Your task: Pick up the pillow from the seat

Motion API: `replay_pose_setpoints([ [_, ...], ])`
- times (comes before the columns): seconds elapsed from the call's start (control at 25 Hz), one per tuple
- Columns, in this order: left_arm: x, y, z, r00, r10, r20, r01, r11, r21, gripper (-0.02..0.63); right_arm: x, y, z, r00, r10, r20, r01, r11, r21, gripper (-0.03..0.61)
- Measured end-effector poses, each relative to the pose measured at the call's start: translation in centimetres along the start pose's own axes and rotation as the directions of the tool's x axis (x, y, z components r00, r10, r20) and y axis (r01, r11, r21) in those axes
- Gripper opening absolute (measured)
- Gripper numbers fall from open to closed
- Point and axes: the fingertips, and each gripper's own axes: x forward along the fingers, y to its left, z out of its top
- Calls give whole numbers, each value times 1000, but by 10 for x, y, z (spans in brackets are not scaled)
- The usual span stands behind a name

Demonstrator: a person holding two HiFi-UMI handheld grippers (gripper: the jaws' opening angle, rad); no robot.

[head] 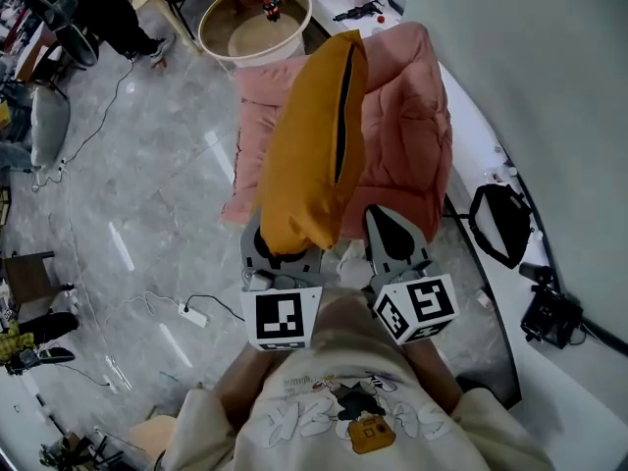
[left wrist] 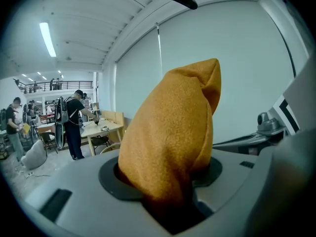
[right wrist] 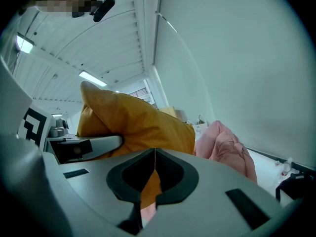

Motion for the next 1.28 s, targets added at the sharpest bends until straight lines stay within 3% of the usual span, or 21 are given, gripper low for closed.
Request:
replay_pose_setpoints([
  [0.68, -79, 52, -26, 999, -30, 40, 30, 1000, 1, 233, -14, 91, -24, 999, -36, 4, 36, 998, -60, 23],
  [1.28, -145, 72, -49, 994, -88, 62, 88, 996, -4, 235, -34, 163, -55, 997, -72, 26, 74, 994, -83, 21],
])
